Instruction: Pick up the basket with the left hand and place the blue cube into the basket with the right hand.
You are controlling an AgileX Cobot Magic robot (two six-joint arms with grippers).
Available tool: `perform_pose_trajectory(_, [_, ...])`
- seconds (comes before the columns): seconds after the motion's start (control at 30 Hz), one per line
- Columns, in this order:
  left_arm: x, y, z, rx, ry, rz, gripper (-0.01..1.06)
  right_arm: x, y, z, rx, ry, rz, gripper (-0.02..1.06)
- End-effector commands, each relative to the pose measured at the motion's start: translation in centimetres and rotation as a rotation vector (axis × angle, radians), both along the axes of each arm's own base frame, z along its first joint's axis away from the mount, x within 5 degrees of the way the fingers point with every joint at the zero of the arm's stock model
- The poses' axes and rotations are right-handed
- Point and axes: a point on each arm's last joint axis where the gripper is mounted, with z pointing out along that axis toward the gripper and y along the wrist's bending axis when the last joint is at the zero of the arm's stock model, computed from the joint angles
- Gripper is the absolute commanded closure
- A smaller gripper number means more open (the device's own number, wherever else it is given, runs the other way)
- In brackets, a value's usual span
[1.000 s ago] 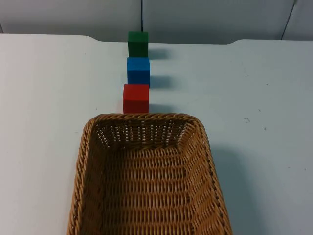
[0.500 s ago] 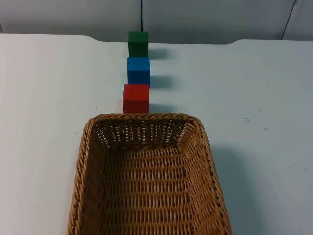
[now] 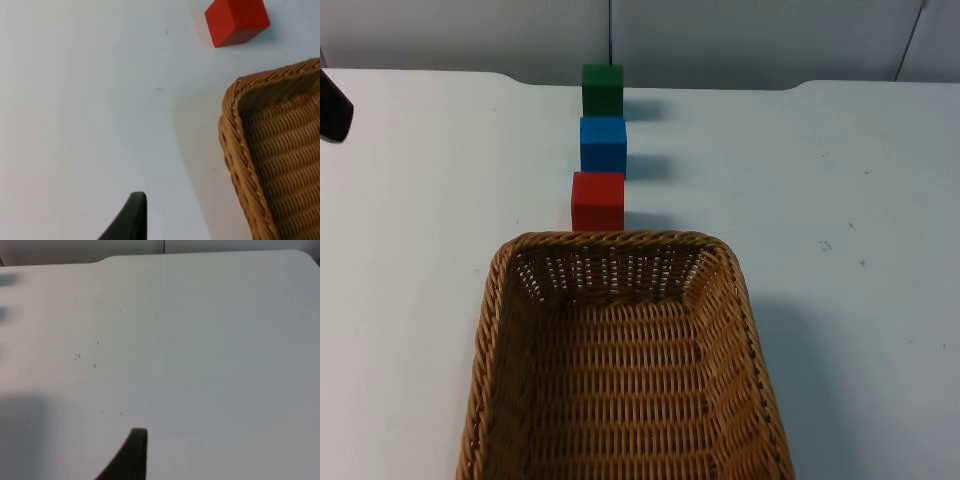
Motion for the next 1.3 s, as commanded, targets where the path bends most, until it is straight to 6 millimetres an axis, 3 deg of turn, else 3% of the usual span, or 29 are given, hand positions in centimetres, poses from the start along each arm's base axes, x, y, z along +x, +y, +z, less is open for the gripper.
perform_pose_trajectory(0.0, [0.6,-0.4,-1.2,-0.032,0.049,-0.023,0.00,0.0,0.0,-0.2,-0.006,0.000,0.005,0.01])
perform_pose_trajectory(0.23, [0.5,-1.7,-4.7,-0.068,0.108,-0.045,0.00,0.0,0.0,-0.2,-0.006,0.000,0.005,0.01])
perform_pose_trajectory(0.47, [-0.9,-3.8,-8.2,-0.063,0.159,-0.048,0.00,0.0,0.0,-0.2,-0.006,0.000,0.005,0.01])
perform_pose_trajectory(0.8, [-1.4,-6.1,-10.3,-0.066,0.248,-0.108,0.00,0.0,0.0,-0.2,-0.006,0.000,0.005,0.01])
perform_pose_trajectory(1.07, [-2.0,-9.4,-11.9,-0.053,0.265,-0.156,0.00,0.0,0.0,-0.2,-0.006,0.000,0.005,0.01])
perform_pose_trajectory(1.27, [-2.4,-9.5,-13.8,-0.017,0.292,-0.106,0.00,0.0,0.0,-0.2,-0.006,0.000,0.005,0.01])
